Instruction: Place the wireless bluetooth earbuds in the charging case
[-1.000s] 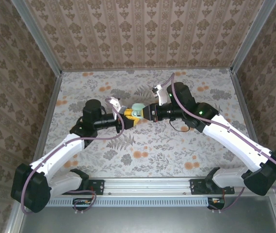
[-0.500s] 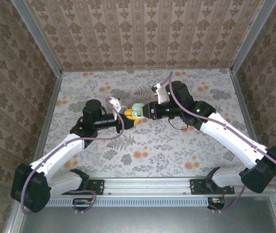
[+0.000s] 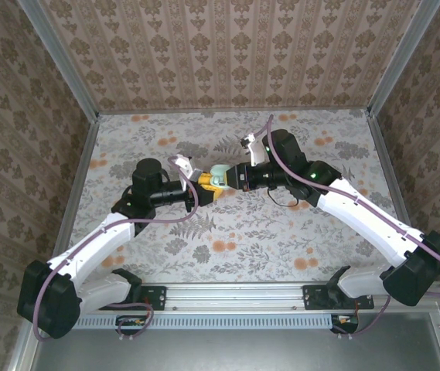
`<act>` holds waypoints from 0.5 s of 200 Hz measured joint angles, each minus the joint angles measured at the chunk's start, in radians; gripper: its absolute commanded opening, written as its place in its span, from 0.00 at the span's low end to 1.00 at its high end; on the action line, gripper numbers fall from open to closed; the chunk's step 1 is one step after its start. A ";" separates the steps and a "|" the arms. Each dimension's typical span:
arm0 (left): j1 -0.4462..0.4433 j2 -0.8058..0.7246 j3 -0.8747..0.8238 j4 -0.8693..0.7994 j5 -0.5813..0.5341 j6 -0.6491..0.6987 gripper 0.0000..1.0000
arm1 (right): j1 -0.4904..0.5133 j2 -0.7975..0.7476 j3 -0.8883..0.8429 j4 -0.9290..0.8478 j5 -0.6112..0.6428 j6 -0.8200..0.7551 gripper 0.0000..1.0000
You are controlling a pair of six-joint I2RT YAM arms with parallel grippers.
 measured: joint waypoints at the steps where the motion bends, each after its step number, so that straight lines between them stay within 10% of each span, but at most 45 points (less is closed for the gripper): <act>1: 0.000 0.000 0.000 0.000 0.000 0.000 0.23 | 0.000 0.000 -0.001 0.002 0.000 0.000 0.23; 100: -0.006 0.000 0.001 0.000 0.000 0.000 0.23 | 0.000 0.009 -0.006 0.016 -0.006 0.000 0.25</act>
